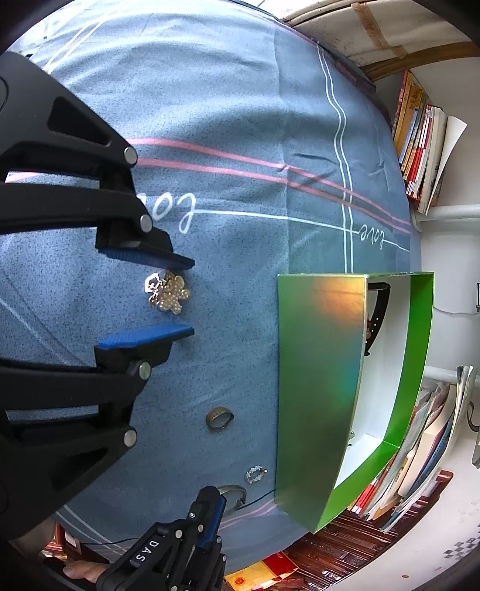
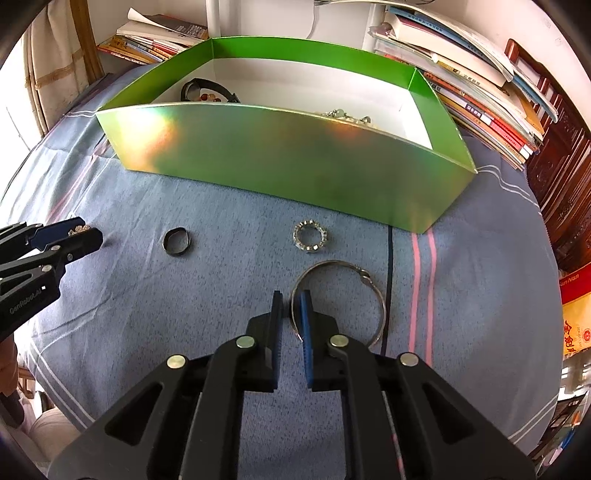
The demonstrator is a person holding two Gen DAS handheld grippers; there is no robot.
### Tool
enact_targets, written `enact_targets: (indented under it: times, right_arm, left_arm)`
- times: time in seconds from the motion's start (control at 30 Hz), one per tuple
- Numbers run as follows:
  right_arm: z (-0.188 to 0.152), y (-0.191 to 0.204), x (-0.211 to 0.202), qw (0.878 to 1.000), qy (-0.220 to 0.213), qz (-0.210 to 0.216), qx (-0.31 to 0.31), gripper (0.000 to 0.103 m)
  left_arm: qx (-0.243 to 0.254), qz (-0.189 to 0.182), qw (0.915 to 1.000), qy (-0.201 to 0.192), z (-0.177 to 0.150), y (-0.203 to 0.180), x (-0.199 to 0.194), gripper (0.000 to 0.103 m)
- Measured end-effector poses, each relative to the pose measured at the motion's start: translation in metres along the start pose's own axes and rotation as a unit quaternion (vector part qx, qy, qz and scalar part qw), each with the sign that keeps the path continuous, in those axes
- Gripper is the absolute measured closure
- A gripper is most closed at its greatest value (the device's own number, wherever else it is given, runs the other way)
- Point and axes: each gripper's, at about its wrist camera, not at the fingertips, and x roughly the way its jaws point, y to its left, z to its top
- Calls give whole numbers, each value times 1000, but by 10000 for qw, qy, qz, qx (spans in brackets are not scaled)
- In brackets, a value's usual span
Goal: Organize jewelry
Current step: 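Grasp the flower charm with the left tool while the right tool grasps the bangle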
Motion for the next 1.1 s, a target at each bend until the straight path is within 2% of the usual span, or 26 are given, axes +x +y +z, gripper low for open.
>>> enact_targets:
  times: [0.2,0.27,0.53,1.1]
  right_arm:
    - [-4,0,-2,10000,-10,16,-23,91]
    - [-4,-1,-2,10000,-12,35,-17,91]
    - [-7,-2,-3,10000,-42,50,-52,91]
    - [-7,-1,-3,10000,-53,-17,-36,91]
  left_arm:
    - [-9,17,10000,32,-1,4,-1,71]
    - [-1,75,10000,61,-2,3,-2,76]
    - [140,214,9997,48,-4,-10,-5,76]
    - [176,165,9997,82,-4,-11,-1,73]
